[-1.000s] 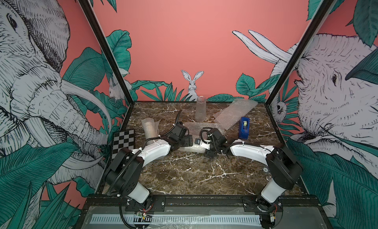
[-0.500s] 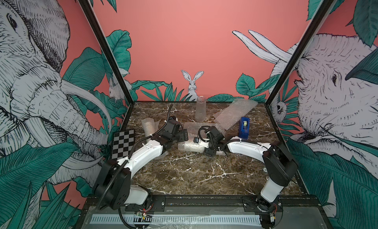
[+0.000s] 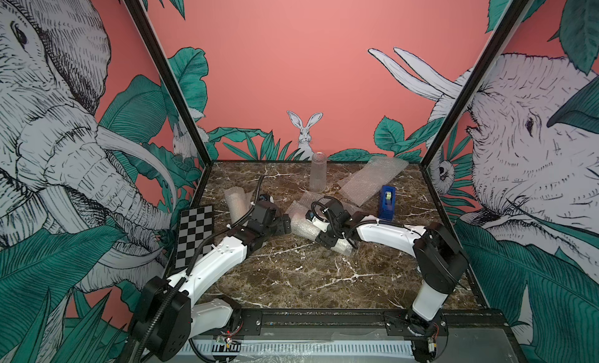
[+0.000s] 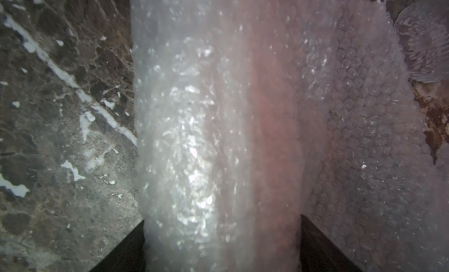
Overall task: Wrap vases in bubble wrap
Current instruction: Wrap the vase in bubble wrap.
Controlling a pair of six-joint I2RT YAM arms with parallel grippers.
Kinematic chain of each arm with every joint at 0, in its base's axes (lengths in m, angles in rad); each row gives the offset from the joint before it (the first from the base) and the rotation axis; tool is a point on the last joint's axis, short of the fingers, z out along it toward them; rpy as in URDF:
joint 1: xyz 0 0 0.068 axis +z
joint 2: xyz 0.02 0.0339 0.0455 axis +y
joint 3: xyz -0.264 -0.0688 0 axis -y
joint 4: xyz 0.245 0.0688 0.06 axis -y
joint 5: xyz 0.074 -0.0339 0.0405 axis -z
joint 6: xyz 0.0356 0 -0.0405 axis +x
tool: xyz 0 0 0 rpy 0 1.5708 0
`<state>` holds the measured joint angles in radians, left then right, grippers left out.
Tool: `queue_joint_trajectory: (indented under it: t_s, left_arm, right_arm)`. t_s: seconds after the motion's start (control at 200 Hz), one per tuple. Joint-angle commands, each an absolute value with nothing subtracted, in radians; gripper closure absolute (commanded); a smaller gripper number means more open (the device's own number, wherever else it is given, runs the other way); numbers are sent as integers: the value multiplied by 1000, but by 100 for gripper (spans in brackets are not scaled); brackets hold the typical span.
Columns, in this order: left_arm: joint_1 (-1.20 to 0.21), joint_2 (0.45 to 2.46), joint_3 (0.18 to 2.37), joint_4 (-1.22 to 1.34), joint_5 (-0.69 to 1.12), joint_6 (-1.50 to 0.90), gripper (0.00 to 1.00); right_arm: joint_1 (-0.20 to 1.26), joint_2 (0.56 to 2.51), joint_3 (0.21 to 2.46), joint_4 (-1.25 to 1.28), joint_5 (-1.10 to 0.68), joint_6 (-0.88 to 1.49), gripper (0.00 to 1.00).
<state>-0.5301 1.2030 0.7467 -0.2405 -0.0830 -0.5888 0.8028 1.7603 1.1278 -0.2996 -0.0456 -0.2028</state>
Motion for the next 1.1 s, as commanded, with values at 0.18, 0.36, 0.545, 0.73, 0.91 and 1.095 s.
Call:
queue_joint_trajectory:
  t_s: [0.18,0.36,0.545,0.73,0.91,1.095]
  left_arm:
    - [-526,1296,750,-164,2,-637,8]
    - [-526,1369,783,-99,40,-635,8]
    - [-518,1438,835,-55,74,-630,4]
    - [-491,1509,857,-2,127,-653,3]
    - [-489,1566,896,-61,98,-642,3]
    - [-489,1606,928,-101,79,-619,3]
  right_arm:
    - [861,1760,1098,-339,-129,241,27]
    - [861,1758,1070,-249,-195,407,27]
    - [844,1767,1009,-83,-299,570,29]
    - [833,1780,942,52,-335,686,29]
    - [804,1792,875,189,-376,780,30]
    - [794,1796,861,211,-387,787,29]
